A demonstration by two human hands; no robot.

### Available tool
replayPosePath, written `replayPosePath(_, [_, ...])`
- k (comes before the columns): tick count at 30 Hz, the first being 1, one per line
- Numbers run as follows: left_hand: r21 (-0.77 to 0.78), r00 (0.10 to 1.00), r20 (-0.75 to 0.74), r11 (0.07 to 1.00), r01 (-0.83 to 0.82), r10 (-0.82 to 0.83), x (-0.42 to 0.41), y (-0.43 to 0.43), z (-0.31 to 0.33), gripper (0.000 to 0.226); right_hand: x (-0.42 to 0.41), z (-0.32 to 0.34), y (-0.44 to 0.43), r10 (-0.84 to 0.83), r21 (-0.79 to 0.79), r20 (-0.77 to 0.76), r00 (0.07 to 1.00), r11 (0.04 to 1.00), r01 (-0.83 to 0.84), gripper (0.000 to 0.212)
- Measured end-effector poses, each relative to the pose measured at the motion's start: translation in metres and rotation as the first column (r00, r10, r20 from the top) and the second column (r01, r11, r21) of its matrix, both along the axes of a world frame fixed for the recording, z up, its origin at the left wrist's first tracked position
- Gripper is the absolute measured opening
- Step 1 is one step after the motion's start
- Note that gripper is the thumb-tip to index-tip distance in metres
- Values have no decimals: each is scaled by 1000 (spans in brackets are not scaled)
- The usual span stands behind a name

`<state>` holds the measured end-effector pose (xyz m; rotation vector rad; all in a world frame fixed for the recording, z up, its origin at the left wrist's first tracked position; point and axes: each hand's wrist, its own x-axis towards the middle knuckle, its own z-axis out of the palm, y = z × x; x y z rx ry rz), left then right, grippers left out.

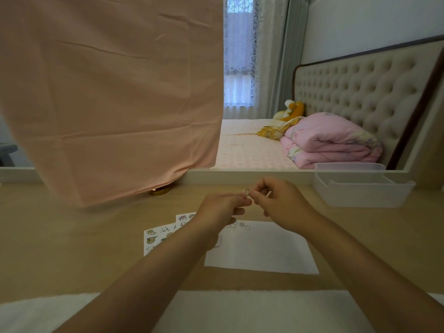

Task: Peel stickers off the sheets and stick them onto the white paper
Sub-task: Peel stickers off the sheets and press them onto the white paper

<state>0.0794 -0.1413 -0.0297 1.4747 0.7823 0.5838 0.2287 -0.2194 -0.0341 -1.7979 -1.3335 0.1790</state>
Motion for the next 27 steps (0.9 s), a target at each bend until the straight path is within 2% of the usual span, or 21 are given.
replayPosePath(3, [-39,1000,-14,999,-17,16,18,6,-8,15,16,-4,-4,-7,23,-43,999,1000,8,14])
replayPosePath(4, [31,998,-50,999,-26,28,21,10,-12,20,21,-5,-4,0,10,-75,997,1000,0,14])
replayPosePath(5, [191,991,-127,981,-16,41,23,15,-18,26,26,-7,-4,15,-26,-111,994,1000,-18,14])
replayPosePath(6, [396,971,-229,917,35,62,22,20,-25,29,31,-9,-4,32,-84,-147,989,995,-45,15])
replayPosePath(7, [571,941,-329,811,129,82,20,25,-30,30,34,-12,-3,50,-154,-177,983,985,-77,16])
replayPosePath(9, [733,889,-452,599,322,75,15,34,-43,28,40,-20,-1,69,-278,-201,977,953,-124,18])
replayPosePath(11, [763,873,-487,499,411,26,11,40,-54,29,43,-27,4,70,-363,-163,984,923,-126,20])
replayPosePath(15, [806,893,-449,441,396,19,10,42,-66,32,47,-31,14,96,-468,-87,992,875,-125,16])
replayPosePath(21, [819,901,-433,432,377,34,9,44,-72,35,44,-26,20,156,-569,-11,988,811,-134,17])
replayPosePath(27, [822,907,-421,432,372,20,9,45,-75,35,41,-29,24,134,-584,55,989,808,-77,15])
